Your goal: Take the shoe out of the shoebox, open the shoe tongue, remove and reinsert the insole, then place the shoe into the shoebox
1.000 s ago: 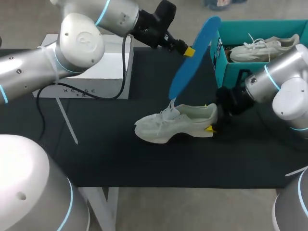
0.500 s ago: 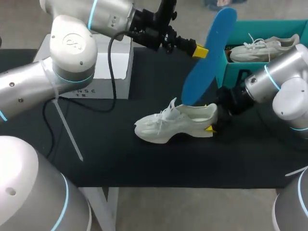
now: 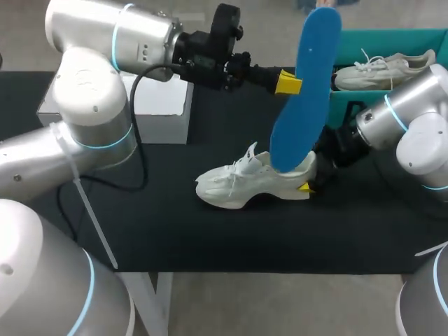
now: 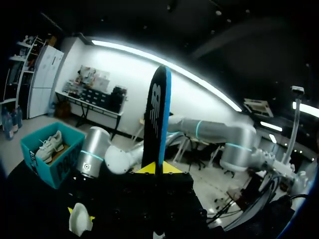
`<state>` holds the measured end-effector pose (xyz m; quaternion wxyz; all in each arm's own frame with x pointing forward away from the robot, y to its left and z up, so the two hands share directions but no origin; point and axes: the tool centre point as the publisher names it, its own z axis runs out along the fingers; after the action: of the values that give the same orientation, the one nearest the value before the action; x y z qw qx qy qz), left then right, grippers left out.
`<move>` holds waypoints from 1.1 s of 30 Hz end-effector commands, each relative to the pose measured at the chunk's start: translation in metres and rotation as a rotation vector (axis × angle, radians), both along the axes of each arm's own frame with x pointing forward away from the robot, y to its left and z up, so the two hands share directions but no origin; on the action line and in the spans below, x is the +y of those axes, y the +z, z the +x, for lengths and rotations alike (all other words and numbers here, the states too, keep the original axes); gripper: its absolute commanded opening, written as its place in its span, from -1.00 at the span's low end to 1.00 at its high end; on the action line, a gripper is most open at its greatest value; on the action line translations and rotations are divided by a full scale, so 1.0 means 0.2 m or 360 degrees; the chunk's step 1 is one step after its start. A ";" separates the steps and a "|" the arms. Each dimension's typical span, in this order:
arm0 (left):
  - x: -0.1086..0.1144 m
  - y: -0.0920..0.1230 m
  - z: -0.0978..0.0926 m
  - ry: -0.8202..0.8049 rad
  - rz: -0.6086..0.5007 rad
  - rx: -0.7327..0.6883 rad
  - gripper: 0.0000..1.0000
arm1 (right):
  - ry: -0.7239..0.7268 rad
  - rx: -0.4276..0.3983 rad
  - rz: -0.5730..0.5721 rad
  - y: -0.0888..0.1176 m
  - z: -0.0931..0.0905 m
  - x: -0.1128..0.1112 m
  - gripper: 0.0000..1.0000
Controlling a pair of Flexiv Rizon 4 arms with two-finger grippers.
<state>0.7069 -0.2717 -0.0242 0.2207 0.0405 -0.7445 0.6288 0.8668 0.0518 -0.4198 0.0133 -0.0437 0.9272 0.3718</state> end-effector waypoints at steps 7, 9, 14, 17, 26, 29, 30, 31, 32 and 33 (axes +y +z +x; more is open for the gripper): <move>0.09 -0.06 -0.17 0.0086 -0.0208 0.0165 -1.00 | -0.0002 -0.0003 -0.0005 0.00 0.00 0.00 -1.00; 0.11 -0.07 -0.20 0.0097 -0.0253 0.0209 -1.00 | -0.0002 -0.0003 -0.0005 0.00 0.00 0.00 -1.00; 0.13 -0.09 -0.26 0.0137 -0.0304 0.0279 -1.00 | -0.0002 -0.0003 -0.0005 0.00 0.00 0.00 -1.00; 0.14 -0.12 -0.29 0.0147 -0.0303 0.0294 -1.00 | -0.0002 -0.0003 -0.0005 0.00 0.00 0.00 -1.00; 0.13 -0.14 -0.35 0.0127 -0.0310 0.0337 -1.00 | -0.0002 -0.0003 -0.0005 0.00 0.00 0.00 -1.00; 0.14 -0.16 -0.37 0.0138 -0.0295 0.0358 -1.00 | -0.0008 -0.0014 -0.0045 0.04 0.01 -0.01 -0.45; 0.14 -0.16 -0.37 0.0140 -0.0291 0.0365 -1.00 | -0.0005 -0.0018 -0.0080 0.06 0.00 -0.01 0.24; 0.14 -0.16 -0.37 0.0142 -0.0291 0.0370 -1.00 | 0.0000 -0.0020 -0.0136 0.08 0.01 -0.01 1.00; 0.14 -0.17 -0.37 0.0143 -0.0290 0.0371 -1.00 | -0.0008 -0.0026 -0.0182 0.10 0.01 -0.02 1.00; 0.15 -0.17 -0.37 0.0146 -0.0291 0.0378 -1.00 | -0.0002 -0.0027 -0.0209 0.12 0.00 -0.02 1.00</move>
<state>0.6368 -0.2454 -0.0558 0.2844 0.1217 -0.6597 0.6849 0.8701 0.0460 -0.4160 0.0224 -0.0486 0.9367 0.3459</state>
